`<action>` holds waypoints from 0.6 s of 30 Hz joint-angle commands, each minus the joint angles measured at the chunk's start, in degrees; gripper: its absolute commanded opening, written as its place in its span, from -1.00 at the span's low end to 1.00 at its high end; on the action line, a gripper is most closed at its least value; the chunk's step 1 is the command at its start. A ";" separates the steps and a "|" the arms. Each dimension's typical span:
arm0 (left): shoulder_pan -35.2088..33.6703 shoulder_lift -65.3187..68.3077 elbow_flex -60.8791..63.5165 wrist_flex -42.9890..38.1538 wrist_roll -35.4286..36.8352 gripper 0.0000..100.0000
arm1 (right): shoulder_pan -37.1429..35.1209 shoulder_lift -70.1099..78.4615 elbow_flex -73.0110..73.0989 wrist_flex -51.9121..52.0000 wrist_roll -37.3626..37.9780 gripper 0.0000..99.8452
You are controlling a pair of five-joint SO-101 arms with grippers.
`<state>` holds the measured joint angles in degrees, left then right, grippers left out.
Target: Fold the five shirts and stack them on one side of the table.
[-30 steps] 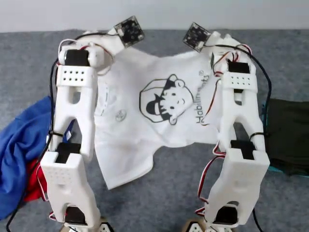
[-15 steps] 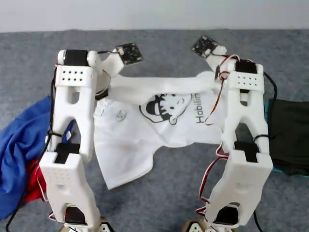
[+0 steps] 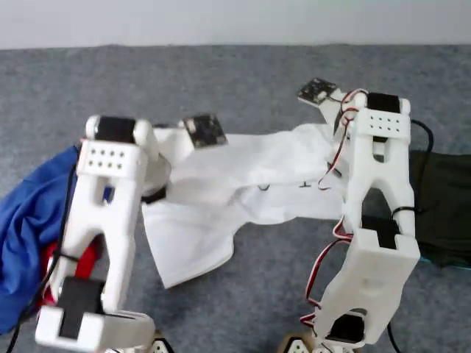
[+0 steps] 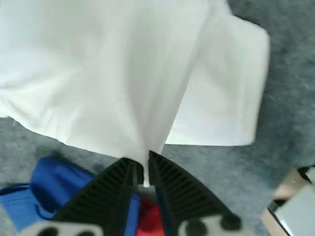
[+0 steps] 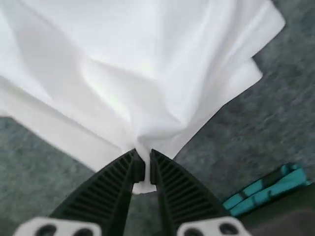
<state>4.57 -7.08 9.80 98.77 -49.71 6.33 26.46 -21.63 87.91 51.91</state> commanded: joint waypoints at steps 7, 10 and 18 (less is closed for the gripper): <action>4.75 -17.49 21.58 1.76 1.93 -0.97 | 3.21 -9.36 -3.52 7.34 -0.26 -0.98; 5.80 -19.16 25.01 1.49 4.22 -0.96 | 4.00 -9.27 -3.34 7.34 -0.26 -0.98; 5.36 -19.16 25.89 -1.32 8.53 -0.96 | 3.12 -8.92 -3.16 9.45 -0.26 -0.98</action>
<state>10.02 -24.48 35.82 98.77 -42.51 9.14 20.57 -21.71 96.00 51.91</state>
